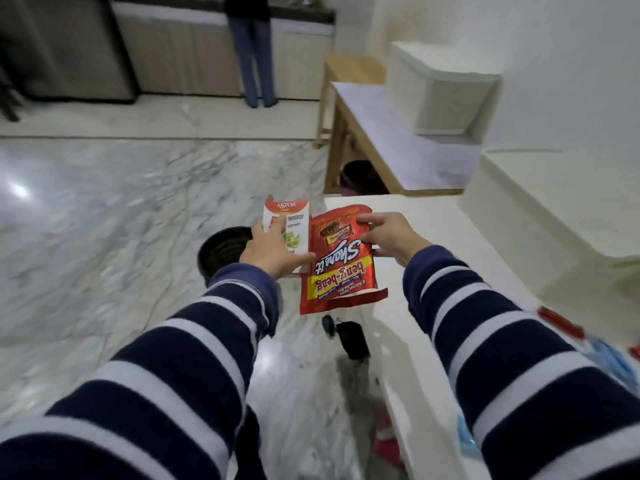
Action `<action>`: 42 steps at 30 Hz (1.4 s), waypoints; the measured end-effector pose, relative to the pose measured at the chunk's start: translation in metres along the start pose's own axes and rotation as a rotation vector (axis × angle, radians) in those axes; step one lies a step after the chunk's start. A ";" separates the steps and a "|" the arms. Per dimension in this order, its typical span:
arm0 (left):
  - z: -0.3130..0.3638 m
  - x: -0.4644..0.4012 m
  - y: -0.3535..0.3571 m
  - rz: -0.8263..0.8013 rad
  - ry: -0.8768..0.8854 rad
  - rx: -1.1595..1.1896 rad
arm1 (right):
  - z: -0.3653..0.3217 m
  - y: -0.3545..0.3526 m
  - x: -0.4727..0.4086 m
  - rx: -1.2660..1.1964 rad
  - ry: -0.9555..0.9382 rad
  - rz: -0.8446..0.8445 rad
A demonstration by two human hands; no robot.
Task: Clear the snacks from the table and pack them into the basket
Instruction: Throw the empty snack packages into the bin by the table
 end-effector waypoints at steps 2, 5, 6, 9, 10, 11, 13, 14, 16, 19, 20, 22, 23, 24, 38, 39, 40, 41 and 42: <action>-0.031 -0.031 -0.004 0.000 -0.073 0.010 | -0.010 0.038 -0.030 0.011 -0.002 -0.045; -0.072 -0.077 -0.005 -0.034 -0.152 0.048 | -0.022 0.095 -0.075 0.016 0.028 -0.090; -0.085 -0.092 -0.004 -0.058 -0.182 0.063 | -0.025 0.113 -0.090 0.025 0.043 -0.102; -0.127 -0.134 -0.001 -0.143 -0.295 0.091 | -0.033 0.167 -0.127 0.062 0.091 -0.137; -0.140 -0.149 -0.002 -0.153 -0.332 0.112 | -0.035 0.183 -0.139 0.073 0.093 -0.143; -0.153 -0.164 -0.001 -0.164 -0.375 0.140 | -0.037 0.199 -0.150 0.087 0.092 -0.149; -0.177 -0.188 0.003 -0.179 -0.460 0.217 | -0.037 0.228 -0.171 0.126 0.101 -0.155; -0.188 -0.199 0.006 -0.192 -0.502 0.257 | -0.035 0.241 -0.182 0.154 0.106 -0.156; -0.210 -0.220 0.014 -0.225 -0.562 0.293 | -0.031 0.264 -0.206 0.212 0.110 -0.148; -0.246 -0.260 0.038 -0.252 -0.630 0.320 | -0.026 0.297 -0.247 0.287 0.098 -0.134; -0.262 -0.277 0.051 -0.266 -0.659 0.347 | -0.023 0.308 -0.261 0.318 0.090 -0.134; -0.275 -0.302 0.063 -0.276 -0.710 0.385 | -0.019 0.330 -0.291 0.371 0.078 -0.140; -0.280 -0.314 0.069 -0.287 -0.738 0.391 | -0.016 0.340 -0.306 0.389 0.080 -0.146; -0.290 -0.327 0.081 -0.303 -0.770 0.395 | -0.015 0.350 -0.320 0.402 0.085 -0.153; -0.380 -0.474 0.211 -0.440 -0.790 0.198 | 0.102 0.504 -0.475 0.532 0.163 -0.177; -0.391 -0.479 0.227 -0.444 -0.777 0.178 | 0.119 0.515 -0.485 0.530 0.174 -0.182; -0.402 -0.485 0.244 -0.440 -0.756 0.169 | 0.136 0.526 -0.494 0.524 0.193 -0.193; -0.412 -0.489 0.259 -0.436 -0.735 0.161 | 0.152 0.535 -0.502 0.523 0.212 -0.206; -0.422 -0.492 0.274 -0.430 -0.720 0.154 | 0.168 0.544 -0.509 0.538 0.224 -0.226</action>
Point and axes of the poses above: each hand's wrist, its own x-axis away from the middle knuckle, its own y-axis out of the palm, z = x × y, the point moved 3 cm from there along -x, towards the middle knuckle, and after that the axes turned 10 degrees about z, right-handed, at the moved point
